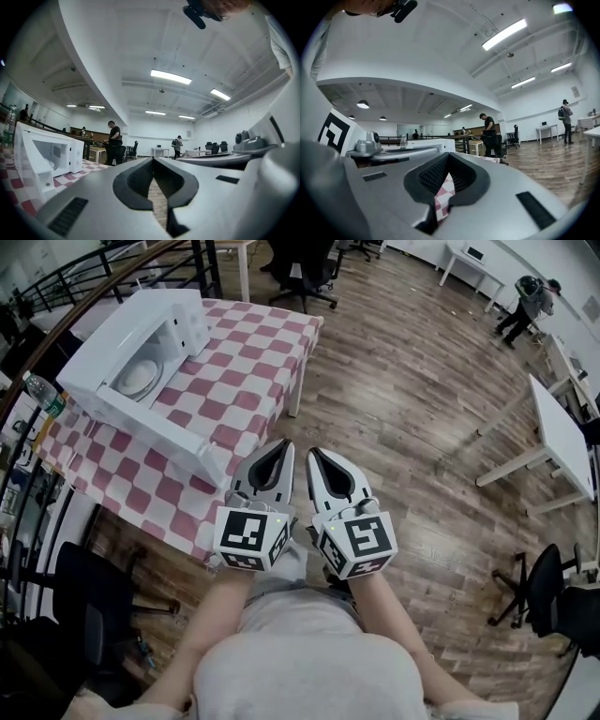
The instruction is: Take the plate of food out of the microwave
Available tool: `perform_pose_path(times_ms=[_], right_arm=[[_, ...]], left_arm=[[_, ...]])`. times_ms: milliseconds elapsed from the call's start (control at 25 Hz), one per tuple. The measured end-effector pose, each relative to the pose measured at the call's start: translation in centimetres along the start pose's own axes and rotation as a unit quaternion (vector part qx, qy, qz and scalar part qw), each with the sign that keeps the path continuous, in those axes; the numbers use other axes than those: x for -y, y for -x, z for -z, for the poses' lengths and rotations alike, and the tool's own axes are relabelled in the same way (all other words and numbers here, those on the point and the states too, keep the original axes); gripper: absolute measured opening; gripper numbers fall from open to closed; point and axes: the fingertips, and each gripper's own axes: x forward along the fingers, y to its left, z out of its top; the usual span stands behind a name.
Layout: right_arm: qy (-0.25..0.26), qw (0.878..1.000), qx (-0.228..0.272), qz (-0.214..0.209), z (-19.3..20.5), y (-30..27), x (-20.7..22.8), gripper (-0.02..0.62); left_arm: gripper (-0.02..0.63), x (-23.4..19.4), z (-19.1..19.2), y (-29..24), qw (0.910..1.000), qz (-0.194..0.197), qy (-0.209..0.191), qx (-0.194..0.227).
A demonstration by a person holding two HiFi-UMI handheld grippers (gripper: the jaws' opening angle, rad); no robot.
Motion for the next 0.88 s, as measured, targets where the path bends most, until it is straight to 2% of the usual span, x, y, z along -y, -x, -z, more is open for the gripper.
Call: perform_pose_path(times_ms=[560,880], right_arm=[[-0.01,0.999,-0.011,-0.051,-0.1,-8.7,4.2,0.026],[-0.007,0.996,-0.021,-0.082,0.1,-13.6,5.3,0.026]], left_arm=[[0.002,-5.4,-0.1,-7.2,0.9975,-0.071,0.0,0.001],[0.002,-9.2,0.4,-10.4,0.9925,-0.121,0.018,-0.001]])
